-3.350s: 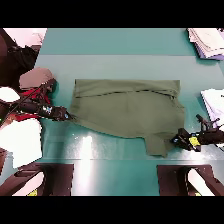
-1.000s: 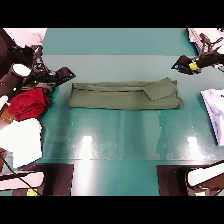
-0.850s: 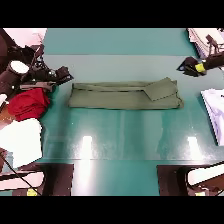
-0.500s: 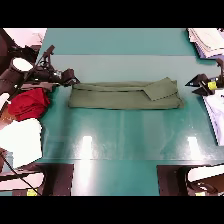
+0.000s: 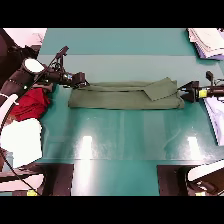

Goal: Fold the shirts.

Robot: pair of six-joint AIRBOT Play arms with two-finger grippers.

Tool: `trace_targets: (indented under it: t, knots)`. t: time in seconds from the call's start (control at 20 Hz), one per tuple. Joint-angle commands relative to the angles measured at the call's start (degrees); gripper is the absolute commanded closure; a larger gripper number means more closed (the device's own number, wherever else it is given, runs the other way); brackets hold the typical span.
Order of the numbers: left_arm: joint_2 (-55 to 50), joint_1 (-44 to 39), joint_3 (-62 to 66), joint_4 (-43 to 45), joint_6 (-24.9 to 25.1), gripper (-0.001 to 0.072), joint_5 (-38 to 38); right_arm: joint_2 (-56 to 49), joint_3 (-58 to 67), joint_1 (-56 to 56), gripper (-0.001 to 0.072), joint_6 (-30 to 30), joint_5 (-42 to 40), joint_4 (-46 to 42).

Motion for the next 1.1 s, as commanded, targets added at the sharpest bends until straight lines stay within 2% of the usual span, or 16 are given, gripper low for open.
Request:
trace_targets:
  t: [0.0,0.1,0.2,0.3,0.35,0.4,0.5,0.7,1.05]
  knots:
    - [-0.02,-0.22,0.07,-0.04,-1.18,0.0681,-0.39,-1.46,-0.24,2.69,0.0014,-2.43,-1.25,1.84]
    - [-0.02,-0.22,0.07,-0.04,-1.2,0.0681,-0.46,-1.46,-0.24,4.17,0.0032,-2.45,-2.21,1.81]
    - [-0.02,-0.22,0.07,-0.04,-2.21,0.0681,-0.35,-1.46,-0.24,5.44,0.0122,-2.45,-2.89,1.81]
    - [-0.02,-0.22,0.15,-0.07,-2.93,0.0682,-0.42,-1.46,0.22,6.1,0.0476,-2.47,-3.72,1.86]
    - [-0.17,-0.22,0.66,-0.04,-2.93,0.0682,-0.63,-1.44,1.25,6.58,0.0602,-2.89,-3.63,1.86]
    - [-0.46,-0.22,1.53,-0.07,-2.93,0.0683,-0.76,-1.44,2.8,6.6,0.0697,-3.26,-2.91,1.86]
    - [-1.55,-1.62,4.76,0.44,-2.91,0.0683,-0.85,-1.31,7.26,7.34,0.0698,-2.08,0.09,1.81]
    - [-10.25,-9.22,16.06,4.35,-2.93,0.0683,-0.9,-0.13,17.49,11.67,0.07,5.84,5.75,1.86]
    - [-33.4,-16.5,36.02,3.3,-6.1,0.0683,-1.75,4.72,38.05,24.76,0.07,15.5,5.68,1.95]
